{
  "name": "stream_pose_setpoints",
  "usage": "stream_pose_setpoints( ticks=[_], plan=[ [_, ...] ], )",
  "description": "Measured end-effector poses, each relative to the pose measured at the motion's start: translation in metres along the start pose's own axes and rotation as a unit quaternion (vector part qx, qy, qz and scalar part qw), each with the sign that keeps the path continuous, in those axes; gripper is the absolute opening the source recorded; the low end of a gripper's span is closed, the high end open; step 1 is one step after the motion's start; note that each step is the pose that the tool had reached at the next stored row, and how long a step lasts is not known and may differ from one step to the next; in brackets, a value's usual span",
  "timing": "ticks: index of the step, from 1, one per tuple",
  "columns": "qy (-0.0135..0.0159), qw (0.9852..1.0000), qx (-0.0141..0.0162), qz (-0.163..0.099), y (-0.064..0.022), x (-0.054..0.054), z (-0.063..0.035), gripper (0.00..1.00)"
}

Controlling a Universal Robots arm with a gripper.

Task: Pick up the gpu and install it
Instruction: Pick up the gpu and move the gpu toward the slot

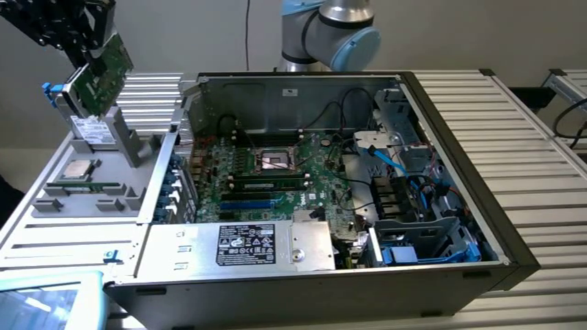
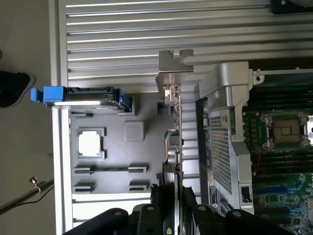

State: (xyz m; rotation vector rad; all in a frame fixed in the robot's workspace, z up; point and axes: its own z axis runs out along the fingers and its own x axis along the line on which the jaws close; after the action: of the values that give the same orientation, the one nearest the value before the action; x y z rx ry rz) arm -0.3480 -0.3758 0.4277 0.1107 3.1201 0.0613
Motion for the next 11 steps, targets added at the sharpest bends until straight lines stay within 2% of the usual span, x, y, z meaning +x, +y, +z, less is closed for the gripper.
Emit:
stream_pose_setpoints(
  ticks=[5,11],
  plan=[
    [-0.0003,1.0000,0.0058,0.000,0.0016,0.000,-0.0149,0.28],
    [-0.0005,1.0000,0.0064,0.000,0.0017,0.000,-0.0165,0.28]
  ],
)
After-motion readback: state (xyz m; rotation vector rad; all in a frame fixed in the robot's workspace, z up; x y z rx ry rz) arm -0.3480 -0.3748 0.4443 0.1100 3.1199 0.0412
